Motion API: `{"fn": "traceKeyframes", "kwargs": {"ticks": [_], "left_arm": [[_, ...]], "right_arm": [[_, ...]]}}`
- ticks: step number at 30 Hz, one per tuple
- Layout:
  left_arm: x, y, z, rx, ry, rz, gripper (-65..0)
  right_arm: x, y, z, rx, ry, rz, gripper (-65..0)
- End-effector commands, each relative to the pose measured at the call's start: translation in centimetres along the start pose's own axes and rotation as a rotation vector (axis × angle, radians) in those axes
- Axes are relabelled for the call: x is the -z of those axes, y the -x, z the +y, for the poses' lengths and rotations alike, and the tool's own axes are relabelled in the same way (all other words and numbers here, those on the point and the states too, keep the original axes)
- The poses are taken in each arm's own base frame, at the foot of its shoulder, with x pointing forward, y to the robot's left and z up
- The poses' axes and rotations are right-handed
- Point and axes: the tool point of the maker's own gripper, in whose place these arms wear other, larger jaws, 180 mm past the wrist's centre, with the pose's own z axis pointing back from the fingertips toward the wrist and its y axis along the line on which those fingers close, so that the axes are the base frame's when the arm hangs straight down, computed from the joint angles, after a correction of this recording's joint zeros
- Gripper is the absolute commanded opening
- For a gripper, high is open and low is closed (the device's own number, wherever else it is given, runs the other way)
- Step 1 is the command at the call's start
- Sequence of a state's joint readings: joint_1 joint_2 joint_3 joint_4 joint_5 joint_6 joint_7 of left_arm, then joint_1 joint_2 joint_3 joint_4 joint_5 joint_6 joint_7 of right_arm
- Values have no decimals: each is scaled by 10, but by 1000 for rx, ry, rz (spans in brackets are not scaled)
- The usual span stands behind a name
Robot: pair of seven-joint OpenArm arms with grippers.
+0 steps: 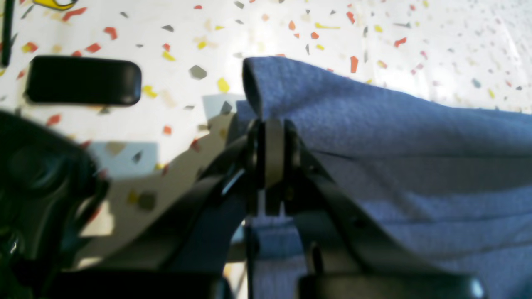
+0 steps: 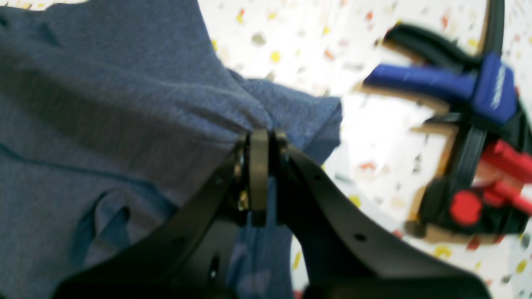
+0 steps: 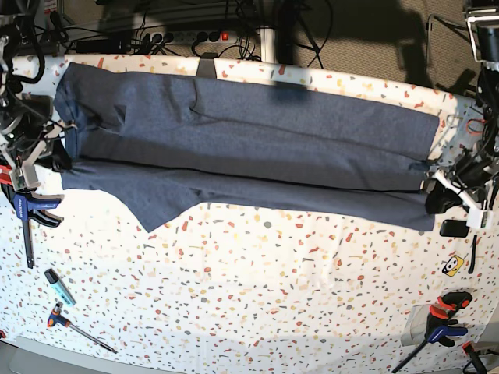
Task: Fold the T-shirt properly
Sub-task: 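Lift the hem with both grippers and fold it over toward the collar, then release the hem and raise the right gripper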
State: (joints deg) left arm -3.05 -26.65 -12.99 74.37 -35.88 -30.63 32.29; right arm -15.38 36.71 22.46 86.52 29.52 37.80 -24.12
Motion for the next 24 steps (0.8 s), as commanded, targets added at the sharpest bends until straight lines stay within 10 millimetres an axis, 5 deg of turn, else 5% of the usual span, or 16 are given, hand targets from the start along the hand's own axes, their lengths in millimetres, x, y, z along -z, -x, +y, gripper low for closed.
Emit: {"fn": "traceKeyframes", "kwargs": {"ticks": [1,11,18,19,22,24], "left_arm": [[-8,-21,5,22,-6,-54,-650],[-28,25,-2,63,1,56,-650],[-33,46,5,107,-32,128,-650],[-33,45,5,107,-32,127,-650],[-33,41,7,113,-34,120,-435],[-35,32,9,128,-38,96,-348]], "right_arm": [[-8,-20,-8,-23,20,-59,-650],[-17,16,5,-54,44,22,-650],[-14,22,13,-18,40,23,-649],[-14,22,12,-16,41,21,-572],[-12,10,10,-18,46,-11,-353],[-9,-4,8,-2,43,-54,-304]]}}
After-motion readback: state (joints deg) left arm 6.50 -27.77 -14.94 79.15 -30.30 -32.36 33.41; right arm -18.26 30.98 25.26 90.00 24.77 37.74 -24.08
